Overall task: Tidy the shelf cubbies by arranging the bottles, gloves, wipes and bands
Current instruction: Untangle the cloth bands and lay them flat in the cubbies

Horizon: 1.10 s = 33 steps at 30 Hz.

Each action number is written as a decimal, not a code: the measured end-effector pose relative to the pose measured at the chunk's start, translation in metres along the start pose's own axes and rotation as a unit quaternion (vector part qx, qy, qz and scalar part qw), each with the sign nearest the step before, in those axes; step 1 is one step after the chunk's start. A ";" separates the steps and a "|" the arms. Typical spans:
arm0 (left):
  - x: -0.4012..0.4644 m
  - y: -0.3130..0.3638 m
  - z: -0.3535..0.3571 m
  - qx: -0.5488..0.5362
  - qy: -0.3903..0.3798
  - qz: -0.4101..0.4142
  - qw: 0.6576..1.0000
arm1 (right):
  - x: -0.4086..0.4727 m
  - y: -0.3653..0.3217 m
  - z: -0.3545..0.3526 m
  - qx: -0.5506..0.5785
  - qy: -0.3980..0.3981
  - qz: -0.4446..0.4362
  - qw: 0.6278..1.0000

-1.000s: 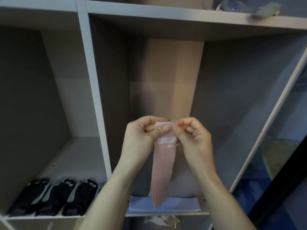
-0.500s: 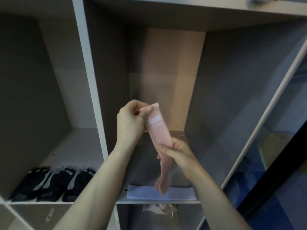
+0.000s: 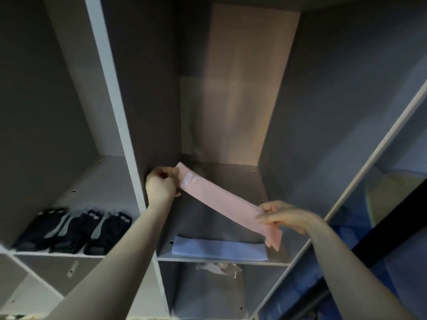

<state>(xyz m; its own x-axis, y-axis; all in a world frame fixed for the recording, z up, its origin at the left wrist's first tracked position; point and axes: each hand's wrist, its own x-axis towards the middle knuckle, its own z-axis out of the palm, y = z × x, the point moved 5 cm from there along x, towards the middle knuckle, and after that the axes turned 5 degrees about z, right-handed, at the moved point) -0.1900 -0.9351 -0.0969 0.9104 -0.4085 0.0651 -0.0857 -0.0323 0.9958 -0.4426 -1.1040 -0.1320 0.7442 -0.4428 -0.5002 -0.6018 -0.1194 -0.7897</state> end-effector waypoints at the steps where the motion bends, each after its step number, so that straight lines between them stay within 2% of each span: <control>1: 0.003 -0.008 0.002 0.003 0.003 -0.009 1.000 | 0.004 0.006 -0.006 -0.004 0.006 0.010 1.000; 4: 0.012 -0.035 0.014 0.026 0.003 -0.020 0.999 | 0.018 0.031 -0.023 -0.040 0.032 0.056 0.997; 6: 0.017 -0.053 0.023 0.052 0.006 -0.026 0.998 | 0.029 0.049 -0.030 -0.019 0.066 0.092 0.993; 10: 0.024 -0.095 0.037 0.098 -0.002 -0.076 0.992 | 0.049 0.079 -0.033 0.173 0.151 0.126 0.965; 12: 0.027 -0.119 0.042 0.121 -0.009 -0.110 0.986 | 0.059 0.093 -0.029 0.223 0.179 0.141 0.948; 15: 0.025 -0.152 0.046 0.156 -0.038 -0.155 0.975 | 0.075 0.110 -0.021 0.203 0.204 0.166 0.943; 25: 0.036 -0.215 0.043 0.298 -0.130 -0.168 0.931 | 0.121 0.161 -0.011 0.078 0.272 0.211 0.936; 33: 0.039 -0.235 0.046 0.355 -0.146 -0.177 0.906 | 0.143 0.197 -0.018 0.020 0.313 0.201 0.928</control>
<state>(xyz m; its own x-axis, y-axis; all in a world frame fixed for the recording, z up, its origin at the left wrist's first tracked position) -0.1532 -0.9850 -0.3311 0.7947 -0.4779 -0.3742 -0.1419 -0.7457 0.6510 -0.4599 -1.2067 -0.3532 0.1399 -0.8750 -0.4635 -0.7738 0.1954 -0.6026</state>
